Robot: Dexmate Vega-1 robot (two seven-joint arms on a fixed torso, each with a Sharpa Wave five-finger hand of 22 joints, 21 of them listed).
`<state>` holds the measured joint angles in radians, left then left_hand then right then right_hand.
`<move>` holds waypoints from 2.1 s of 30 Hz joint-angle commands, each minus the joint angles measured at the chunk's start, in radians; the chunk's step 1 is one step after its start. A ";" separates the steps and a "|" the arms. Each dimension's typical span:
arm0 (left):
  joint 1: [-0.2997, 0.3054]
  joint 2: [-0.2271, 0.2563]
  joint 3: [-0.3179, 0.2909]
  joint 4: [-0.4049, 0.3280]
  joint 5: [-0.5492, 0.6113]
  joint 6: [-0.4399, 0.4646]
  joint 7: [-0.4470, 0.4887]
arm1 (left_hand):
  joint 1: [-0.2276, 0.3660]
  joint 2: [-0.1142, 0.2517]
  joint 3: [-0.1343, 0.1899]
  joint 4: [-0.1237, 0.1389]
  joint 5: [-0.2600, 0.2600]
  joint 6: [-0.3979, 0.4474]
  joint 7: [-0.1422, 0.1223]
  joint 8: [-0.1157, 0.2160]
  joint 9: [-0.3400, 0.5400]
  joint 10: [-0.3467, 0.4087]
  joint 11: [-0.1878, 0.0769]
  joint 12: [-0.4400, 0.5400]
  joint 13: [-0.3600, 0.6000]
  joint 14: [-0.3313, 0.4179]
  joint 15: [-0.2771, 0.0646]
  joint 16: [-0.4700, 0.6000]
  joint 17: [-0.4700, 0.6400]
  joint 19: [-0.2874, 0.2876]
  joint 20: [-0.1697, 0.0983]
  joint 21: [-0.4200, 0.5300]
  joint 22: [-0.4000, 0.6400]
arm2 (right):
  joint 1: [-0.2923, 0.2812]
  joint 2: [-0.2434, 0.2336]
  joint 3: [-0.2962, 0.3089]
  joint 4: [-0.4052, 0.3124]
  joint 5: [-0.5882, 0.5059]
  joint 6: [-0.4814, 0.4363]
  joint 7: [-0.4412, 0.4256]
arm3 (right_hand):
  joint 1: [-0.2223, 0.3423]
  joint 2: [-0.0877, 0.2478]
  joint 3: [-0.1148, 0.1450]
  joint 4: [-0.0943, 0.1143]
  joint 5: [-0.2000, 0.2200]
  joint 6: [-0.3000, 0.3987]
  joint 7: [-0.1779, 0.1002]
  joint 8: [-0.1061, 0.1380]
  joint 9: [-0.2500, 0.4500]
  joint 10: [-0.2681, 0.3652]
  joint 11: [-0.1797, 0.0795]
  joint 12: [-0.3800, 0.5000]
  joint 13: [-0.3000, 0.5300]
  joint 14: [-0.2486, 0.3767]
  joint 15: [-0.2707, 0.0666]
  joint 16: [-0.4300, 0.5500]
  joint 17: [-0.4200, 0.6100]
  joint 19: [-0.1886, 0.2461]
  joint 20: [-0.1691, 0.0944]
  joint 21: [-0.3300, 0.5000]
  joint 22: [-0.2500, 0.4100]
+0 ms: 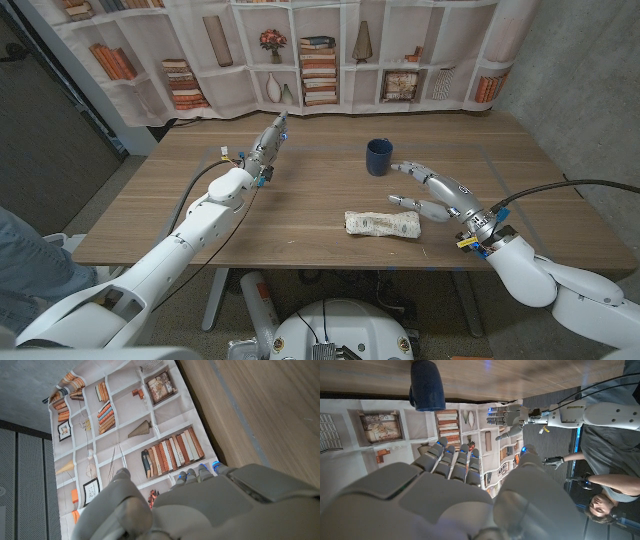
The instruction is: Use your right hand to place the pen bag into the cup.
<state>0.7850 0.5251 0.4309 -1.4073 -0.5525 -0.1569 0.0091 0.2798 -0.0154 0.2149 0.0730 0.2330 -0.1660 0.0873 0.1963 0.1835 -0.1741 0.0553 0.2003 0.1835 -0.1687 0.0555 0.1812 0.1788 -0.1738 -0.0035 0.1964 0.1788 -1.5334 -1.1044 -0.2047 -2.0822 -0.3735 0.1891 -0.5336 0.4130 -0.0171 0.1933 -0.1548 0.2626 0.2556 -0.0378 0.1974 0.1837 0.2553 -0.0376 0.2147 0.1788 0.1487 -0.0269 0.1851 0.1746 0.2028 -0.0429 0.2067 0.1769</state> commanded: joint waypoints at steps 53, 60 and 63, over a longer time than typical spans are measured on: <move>-0.057 -0.019 0.017 0.089 -0.007 -0.017 -0.060 | 0.016 0.002 -0.012 -0.002 -0.006 -0.001 -0.001 0.001 0.006 -0.013 -0.010 0.004 0.004 -0.083 -0.004 0.005 0.003 -0.126 0.009 0.005 0.005 | 0.094 -0.082 -0.182 -0.116 -0.140 -0.303 0.073 | 0.095 -0.026 0.017 -0.017 0.038 -0.017 -0.029 0.000 0.006 -0.004 -0.010 -0.005 0.005 0.003 -0.011 -0.003 0.002 0.007 -0.025 -0.008 0.002; -0.040 -0.001 0.006 0.065 -0.010 -0.010 -0.048 | 0.017 0.002 -0.013 -0.002 -0.006 -0.001 -0.001 0.001 0.006 -0.015 -0.009 0.003 0.004 -0.084 -0.004 0.005 0.003 -0.126 0.009 0.005 0.005 | 0.121 -0.081 -0.213 -0.123 -0.169 -0.337 0.091 | 0.101 -0.028 0.018 -0.016 0.041 -0.016 -0.029 0.001 0.007 -0.002 -0.010 -0.004 0.005 0.006 -0.012 -0.001 0.002 0.009 -0.025 -0.007 0.002; -0.033 0.004 0.000 0.059 -0.012 -0.012 -0.044 | 0.017 0.003 -0.013 -0.002 -0.006 -0.002 -0.002 0.001 0.006 -0.014 -0.009 0.003 0.004 -0.084 -0.004 0.005 0.003 -0.126 0.009 0.005 0.005 | 0.132 -0.081 -0.228 -0.128 -0.185 -0.355 0.100 | 0.104 -0.028 0.019 -0.016 0.042 -0.016 -0.029 0.001 0.007 -0.002 -0.011 -0.004 0.005 0.006 -0.012 -0.001 0.002 0.009 -0.024 -0.007 0.002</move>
<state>0.7334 0.5124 0.4461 -1.3281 -0.5583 -0.1703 -0.0459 0.2837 -0.0115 0.2065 0.0732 0.2292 -0.1660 0.0874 0.1963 0.1835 -0.1686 0.0498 0.2003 0.1835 -0.1688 0.0555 0.1812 0.1788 -0.1700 0.0002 0.1964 0.1788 -1.4408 -1.1831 -0.3855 -2.1992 -0.5167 -0.1148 -0.4614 0.5020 -0.0484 0.2057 -0.1670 0.2964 0.2376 -0.0663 0.1974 0.1886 0.2536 -0.0500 0.2089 0.1789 0.1484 -0.0379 0.1811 0.1744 0.2027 -0.0428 0.2029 0.1771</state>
